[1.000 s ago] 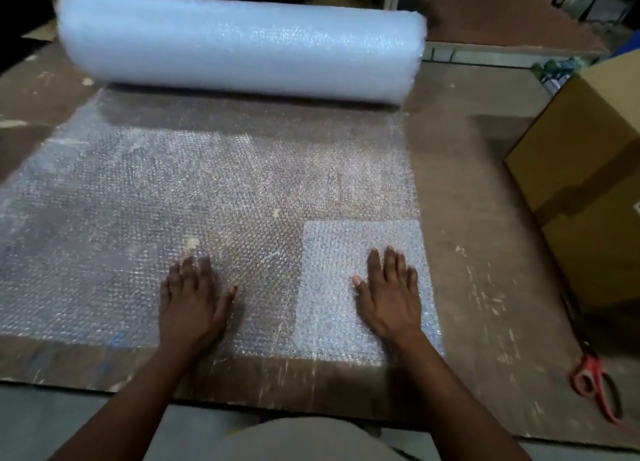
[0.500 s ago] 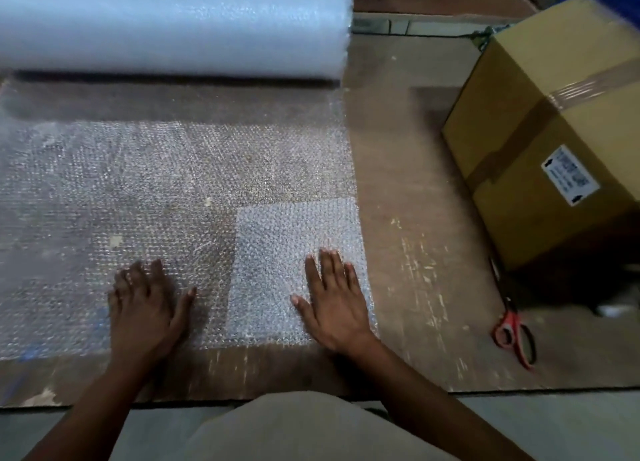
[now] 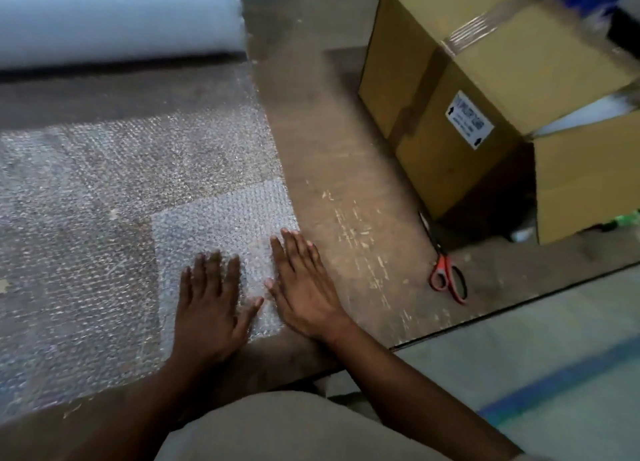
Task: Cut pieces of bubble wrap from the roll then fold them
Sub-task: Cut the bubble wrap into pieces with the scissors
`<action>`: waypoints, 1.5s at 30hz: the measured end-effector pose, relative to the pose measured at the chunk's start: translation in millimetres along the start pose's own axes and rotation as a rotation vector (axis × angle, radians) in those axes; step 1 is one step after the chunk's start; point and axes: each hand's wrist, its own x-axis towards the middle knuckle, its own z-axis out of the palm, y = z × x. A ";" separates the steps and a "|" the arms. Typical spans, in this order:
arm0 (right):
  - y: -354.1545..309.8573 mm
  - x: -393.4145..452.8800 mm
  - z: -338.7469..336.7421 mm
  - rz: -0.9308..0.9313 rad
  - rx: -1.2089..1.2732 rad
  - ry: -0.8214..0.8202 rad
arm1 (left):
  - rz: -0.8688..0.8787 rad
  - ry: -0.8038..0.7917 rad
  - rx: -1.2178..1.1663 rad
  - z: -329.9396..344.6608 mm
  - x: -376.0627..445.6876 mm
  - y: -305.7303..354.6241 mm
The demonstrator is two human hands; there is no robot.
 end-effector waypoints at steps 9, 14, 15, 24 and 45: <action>101.5 -81.7 -87.3 0.456 -0.122 0.392 | 0.243 -0.021 -0.024 -13.4 67.6 100.2; 132.7 -123.9 -128.5 0.775 -0.222 0.416 | 0.412 -0.040 -0.078 -12.4 93.6 159.3; 138.0 -128.7 -133.0 0.837 -0.244 0.369 | 0.436 -0.042 -0.092 -11.9 96.3 168.6; 168.6 -126.6 -128.3 0.912 -0.199 0.145 | 0.444 -0.070 0.026 -6.2 92.2 210.4; 73.8 0.5 -106.1 0.708 1.565 -0.233 | -0.026 0.063 -0.022 -56.2 66.8 65.2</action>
